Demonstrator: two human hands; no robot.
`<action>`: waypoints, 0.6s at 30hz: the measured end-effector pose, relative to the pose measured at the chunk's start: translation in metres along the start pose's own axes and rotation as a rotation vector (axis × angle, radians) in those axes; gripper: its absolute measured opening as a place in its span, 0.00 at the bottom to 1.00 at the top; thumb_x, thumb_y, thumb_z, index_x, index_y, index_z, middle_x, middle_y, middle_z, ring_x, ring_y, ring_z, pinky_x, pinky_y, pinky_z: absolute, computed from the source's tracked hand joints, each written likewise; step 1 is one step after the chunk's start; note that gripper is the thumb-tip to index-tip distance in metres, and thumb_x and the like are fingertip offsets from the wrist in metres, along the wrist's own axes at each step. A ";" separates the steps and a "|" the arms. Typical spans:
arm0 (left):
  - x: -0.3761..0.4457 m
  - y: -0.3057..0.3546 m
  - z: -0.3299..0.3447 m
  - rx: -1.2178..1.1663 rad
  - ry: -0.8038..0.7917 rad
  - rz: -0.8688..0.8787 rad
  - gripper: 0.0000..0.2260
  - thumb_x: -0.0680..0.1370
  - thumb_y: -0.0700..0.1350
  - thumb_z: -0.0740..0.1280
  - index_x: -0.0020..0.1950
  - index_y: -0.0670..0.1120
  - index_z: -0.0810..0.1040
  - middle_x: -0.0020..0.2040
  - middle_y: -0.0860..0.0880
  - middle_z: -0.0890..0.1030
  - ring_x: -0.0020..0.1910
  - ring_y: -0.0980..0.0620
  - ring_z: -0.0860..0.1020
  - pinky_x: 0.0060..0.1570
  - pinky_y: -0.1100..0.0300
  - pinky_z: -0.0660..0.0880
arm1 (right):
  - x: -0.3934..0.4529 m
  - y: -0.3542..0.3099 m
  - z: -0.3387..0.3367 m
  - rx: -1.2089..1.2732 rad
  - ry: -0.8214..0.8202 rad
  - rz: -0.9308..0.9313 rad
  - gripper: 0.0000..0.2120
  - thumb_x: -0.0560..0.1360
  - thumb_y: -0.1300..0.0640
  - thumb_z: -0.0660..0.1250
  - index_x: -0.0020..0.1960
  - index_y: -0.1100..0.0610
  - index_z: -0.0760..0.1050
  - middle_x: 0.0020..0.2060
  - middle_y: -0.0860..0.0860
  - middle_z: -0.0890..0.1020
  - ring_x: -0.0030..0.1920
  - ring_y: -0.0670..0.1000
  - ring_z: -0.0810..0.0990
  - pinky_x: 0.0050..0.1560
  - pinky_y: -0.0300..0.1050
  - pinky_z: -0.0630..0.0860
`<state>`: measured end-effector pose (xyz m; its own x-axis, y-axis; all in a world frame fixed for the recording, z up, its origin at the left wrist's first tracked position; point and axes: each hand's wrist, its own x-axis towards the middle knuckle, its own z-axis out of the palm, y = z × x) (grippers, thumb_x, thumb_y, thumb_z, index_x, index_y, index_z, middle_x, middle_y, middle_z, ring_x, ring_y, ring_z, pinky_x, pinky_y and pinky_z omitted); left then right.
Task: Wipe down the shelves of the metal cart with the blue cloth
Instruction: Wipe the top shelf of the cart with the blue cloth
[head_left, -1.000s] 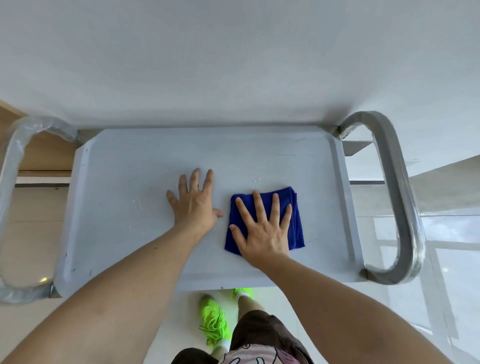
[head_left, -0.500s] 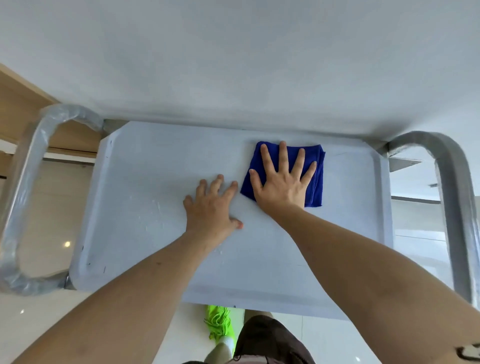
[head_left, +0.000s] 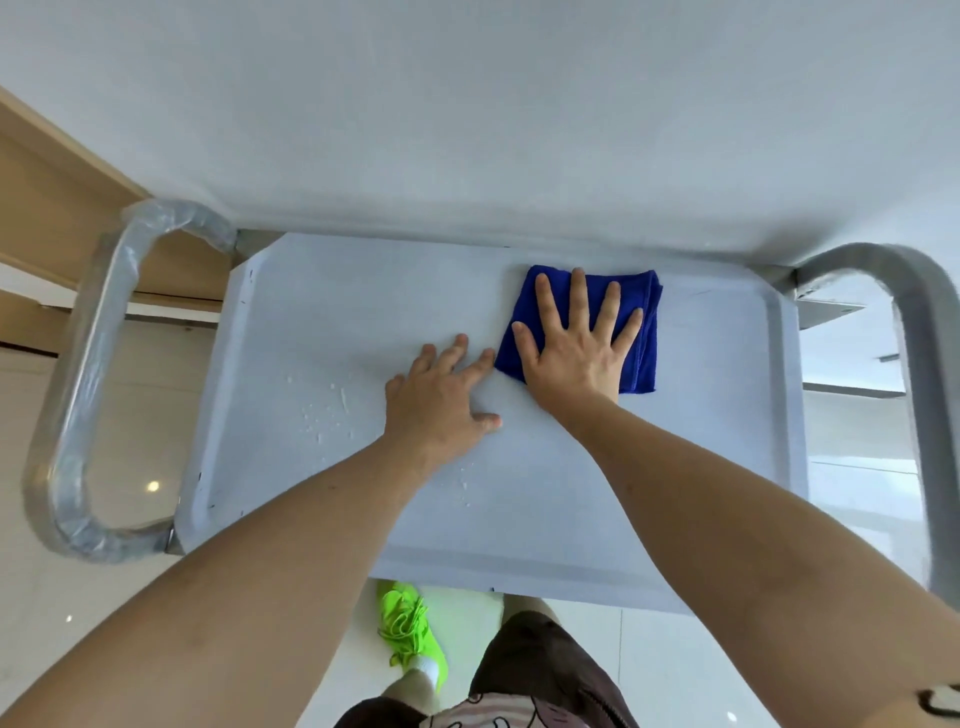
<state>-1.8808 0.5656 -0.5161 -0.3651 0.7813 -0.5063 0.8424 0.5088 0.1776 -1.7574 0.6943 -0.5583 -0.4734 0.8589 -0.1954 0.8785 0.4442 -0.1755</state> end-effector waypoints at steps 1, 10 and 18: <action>0.001 -0.001 -0.001 0.005 -0.012 0.006 0.35 0.75 0.63 0.65 0.77 0.67 0.49 0.81 0.57 0.48 0.80 0.45 0.50 0.69 0.39 0.61 | -0.010 0.000 0.002 -0.003 0.001 0.009 0.32 0.80 0.31 0.37 0.81 0.40 0.40 0.82 0.50 0.46 0.80 0.65 0.40 0.74 0.72 0.36; 0.001 -0.019 -0.010 0.083 -0.046 0.087 0.39 0.71 0.44 0.64 0.77 0.66 0.52 0.81 0.57 0.50 0.78 0.47 0.54 0.65 0.42 0.64 | -0.125 -0.019 0.030 0.049 -0.031 0.155 0.31 0.80 0.30 0.38 0.80 0.37 0.38 0.82 0.48 0.46 0.80 0.61 0.38 0.74 0.69 0.33; -0.001 -0.030 0.004 0.098 0.068 0.155 0.35 0.75 0.44 0.67 0.77 0.64 0.57 0.81 0.55 0.52 0.78 0.47 0.55 0.71 0.41 0.60 | -0.223 -0.071 0.056 0.034 -0.040 0.256 0.32 0.80 0.30 0.38 0.81 0.39 0.39 0.82 0.50 0.48 0.80 0.62 0.39 0.75 0.70 0.35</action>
<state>-1.9041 0.5484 -0.5246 -0.2514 0.8719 -0.4201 0.9240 0.3455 0.1641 -1.7180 0.4572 -0.5559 -0.2389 0.9313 -0.2751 0.9676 0.2045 -0.1478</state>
